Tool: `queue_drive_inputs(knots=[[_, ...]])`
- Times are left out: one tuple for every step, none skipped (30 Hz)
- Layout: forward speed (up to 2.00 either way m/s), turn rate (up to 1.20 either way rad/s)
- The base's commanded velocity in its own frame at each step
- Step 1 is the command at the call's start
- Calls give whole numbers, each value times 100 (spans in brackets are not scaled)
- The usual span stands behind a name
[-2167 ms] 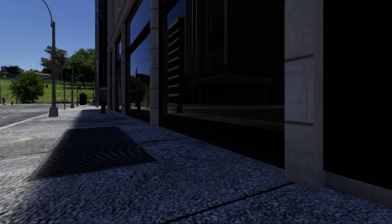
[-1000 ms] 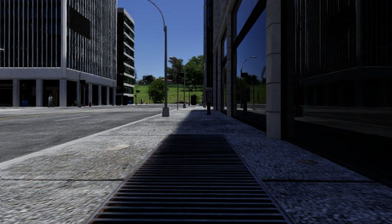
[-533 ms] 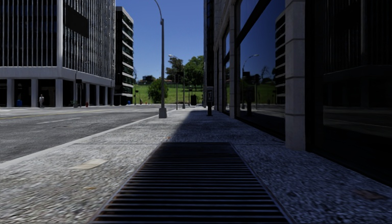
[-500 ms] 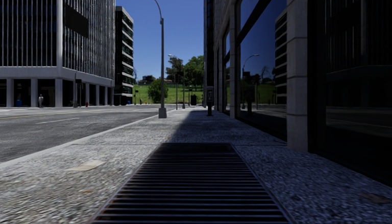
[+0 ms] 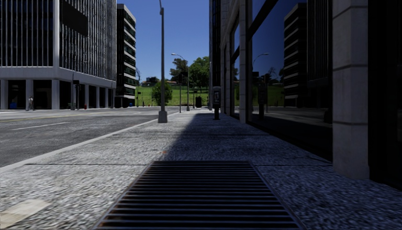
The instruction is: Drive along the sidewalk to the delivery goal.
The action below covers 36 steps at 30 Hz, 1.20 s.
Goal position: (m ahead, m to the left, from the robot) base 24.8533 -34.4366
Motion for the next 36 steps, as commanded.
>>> queue_drive_inputs(knots=[[200, 0], [200, 0], [200, 0], [200, 0], [200, 0], [200, 0], [200, 0], [200, 0], [200, 0], [200, 0], [200, 0], [200, 0], [200, 0], [200, 0], [200, 0], [200, 0], [200, 0], [200, 0], [200, 0], [200, 0], [200, 0], [200, 0], [200, 0], [200, 0], [200, 0], [200, 0], [200, 0], [200, 0], [200, 0], [200, 0], [200, 0], [200, 0], [200, 0], [200, 0], [200, 0], [200, 0]])
